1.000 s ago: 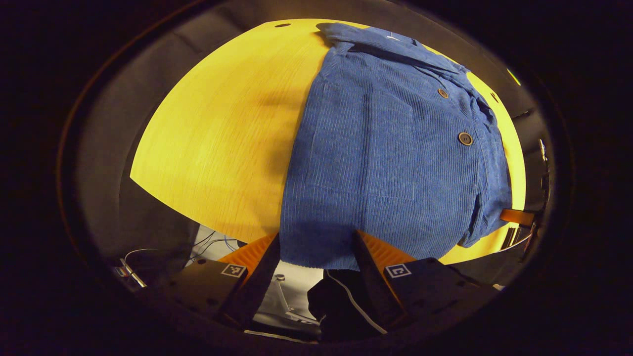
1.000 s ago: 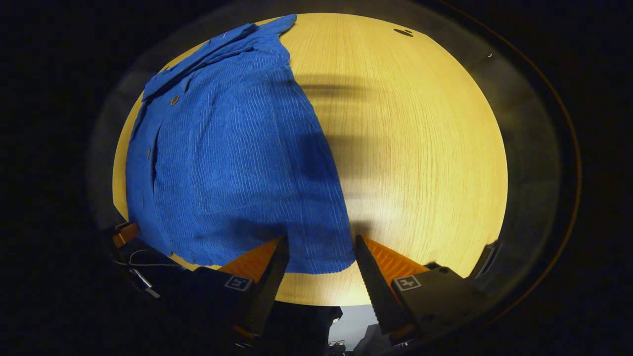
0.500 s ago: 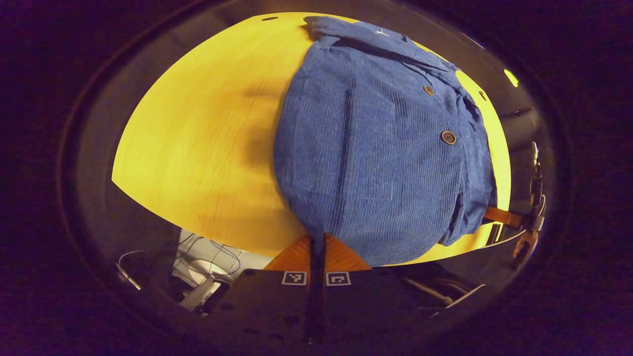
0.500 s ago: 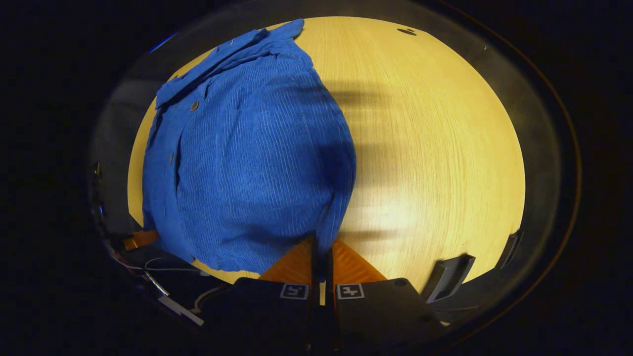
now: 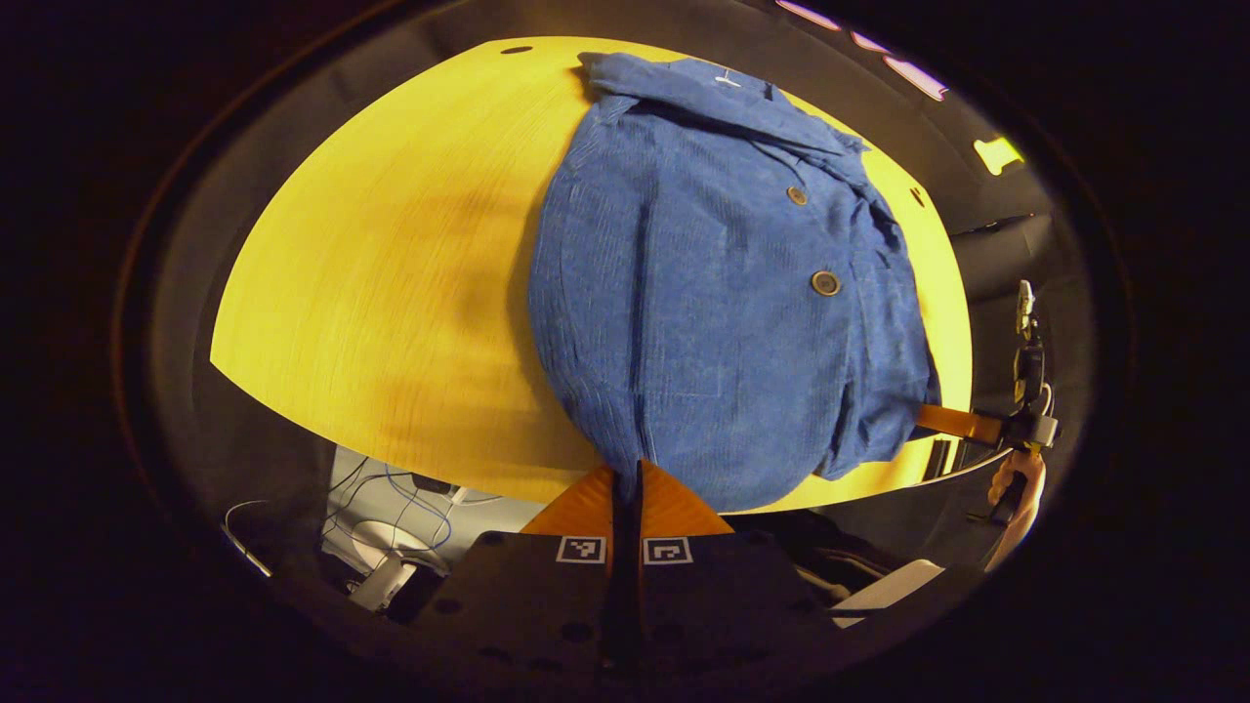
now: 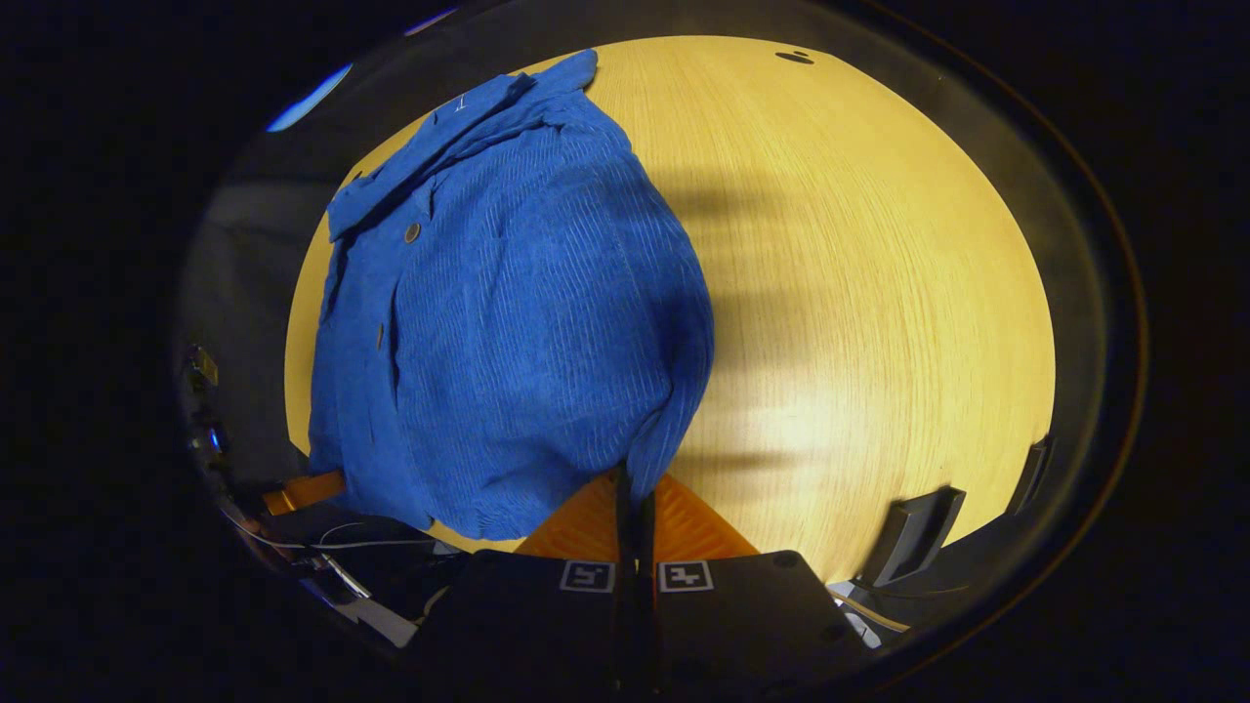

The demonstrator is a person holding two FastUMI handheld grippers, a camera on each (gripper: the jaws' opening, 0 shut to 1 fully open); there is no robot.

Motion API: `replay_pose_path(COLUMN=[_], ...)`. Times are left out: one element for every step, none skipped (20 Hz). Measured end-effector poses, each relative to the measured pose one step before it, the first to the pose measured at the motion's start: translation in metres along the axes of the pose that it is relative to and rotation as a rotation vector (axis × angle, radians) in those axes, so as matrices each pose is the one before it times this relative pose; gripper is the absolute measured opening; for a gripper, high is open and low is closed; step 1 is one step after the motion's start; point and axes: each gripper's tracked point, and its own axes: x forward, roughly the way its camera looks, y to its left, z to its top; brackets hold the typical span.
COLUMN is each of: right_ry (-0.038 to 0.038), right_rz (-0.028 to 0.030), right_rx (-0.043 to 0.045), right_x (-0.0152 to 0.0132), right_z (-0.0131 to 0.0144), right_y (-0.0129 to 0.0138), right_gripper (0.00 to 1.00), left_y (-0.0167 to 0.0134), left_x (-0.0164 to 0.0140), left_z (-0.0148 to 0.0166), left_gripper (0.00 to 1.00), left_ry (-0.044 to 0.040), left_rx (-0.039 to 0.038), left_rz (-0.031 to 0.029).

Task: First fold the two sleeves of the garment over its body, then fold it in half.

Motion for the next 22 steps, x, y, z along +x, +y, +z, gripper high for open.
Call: replay_pose_path(right_ry=[-0.00371,-0.00585,-0.01361,-0.00711,-0.00929,-0.00979,-0.01056,-0.01159,-0.01081,-0.01042,-0.01352,-0.00893,-0.00686,-0.00307,-0.00484,-0.00410,-0.00408,-0.00599,-0.01089,-0.01041,-0.00880,-0.00970], right_rz=[0.01339,0.01219,0.00477,0.00728,0.01150,0.01244,0.01045,0.00734,0.00370,0.00587,0.00656,0.00826,0.00742,0.00641,0.00167,0.00388,0.00742,0.00573,-0.00177,-0.00248,-0.00438,-0.00458], right_rx=[0.00384,-0.00423,-0.00858,-0.00961,-0.00337,-0.00245,-0.00440,-0.01286,-0.01264,-0.01865,-0.01844,-0.01523,-0.01524,-0.01339,-0.00711,-0.00140,0.00459,0.00613,0.00763,0.00144,-0.00031,-0.00181], right_x=[-0.00527,-0.00457,-0.00653,-0.00662,-0.00733,-0.00731,-0.00559,-0.00606,-0.00447,-0.00370,-0.00315,-0.00204,0.00027,0.00147,0.00033,-0.00014,0.00005,-0.00108,-0.00190,-0.00063,0.00036,-0.00089], right_z=[0.00154,0.00418,0.00577,0.00503,0.00413,0.00723,0.00788,0.01088,0.00962,0.01258,0.01518,0.01251,0.01273,0.01295,0.01213,0.01275,0.01090,0.01300,0.01265,0.01404,0.01206,0.01458], right_y=[0.00433,0.00493,0.00462,0.00554,0.00554,0.00783,0.00812,0.00860,0.00707,0.00762,0.00957,0.00782,0.00829,0.00725,0.00593,0.00583,0.00703,0.00566,0.00474,0.00368,0.00424,0.00425], right_gripper=[0.02,0.02,0.02,0.02,0.02,0.02,0.02,0.02,0.02,0.02,0.02,0.02,0.02,0.02,0.02,0.02,0.02,0.02,0.02,0.02,0.02,0.02], left_y=[-0.00445,-0.00545,-0.00375,-0.00381,-0.00143,-0.00226,-0.00192,-0.00246,-0.00030,0.00082,0.00157,0.00045,-0.00037,0.00187,0.00331,0.00401,0.00299,-0.00218,-0.00027,-0.00016,-0.00016,-0.00260], left_x=[-0.00633,-0.00568,-0.00581,-0.00782,-0.00609,-0.00597,-0.00480,-0.00586,-0.00410,-0.00414,-0.00256,-0.00300,-0.00143,-0.00447,-0.00455,-0.00485,-0.00398,-0.00491,-0.00518,-0.00461,-0.00414,-0.00696], left_z=[0.00263,0.00421,0.00389,0.00593,0.00569,0.00706,0.00638,0.00888,0.00714,0.00922,0.00920,0.01058,0.01112,0.01251,0.01333,0.01125,0.01377,0.01419,0.01339,0.01381,0.01175,0.01297], left_gripper=[0.00,0.00,0.00,0.00,0.00,0.00,0.00,0.00,0.00,0.00,0.00,0.00,0.00,0.00,0.00,0.00,0.00,0.00,0.00,0.00,0.00,0.00], left_ry=[-0.00701,-0.00708,-0.00839,-0.01087,-0.01292,-0.00751,-0.00125,-0.00139,-0.00141,-0.00126,-0.00038,0.00164,0.00144,0.00118,-0.00227,-0.00005,-0.00262,-0.00755,-0.00858,-0.01022,-0.00968,-0.00159], left_rx=[-0.01251,-0.00892,-0.00140,0.00948,0.01703,0.01872,0.01685,0.01711,0.01401,0.01704,0.01598,0.01567,0.01933,0.01766,0.01496,0.00611,0.00262,0.00039,0.00075,0.00281,-0.00741,-0.01186], left_rz=[-0.02931,-0.02848,-0.01991,-0.01424,-0.00909,-0.00667,-0.00944,-0.01272,-0.00570,-0.00172,0.00126,-0.00072,-0.00252,0.00127,0.00049,0.00151,-0.00615,-0.01013,-0.00586,-0.00581,-0.01085,-0.02292])
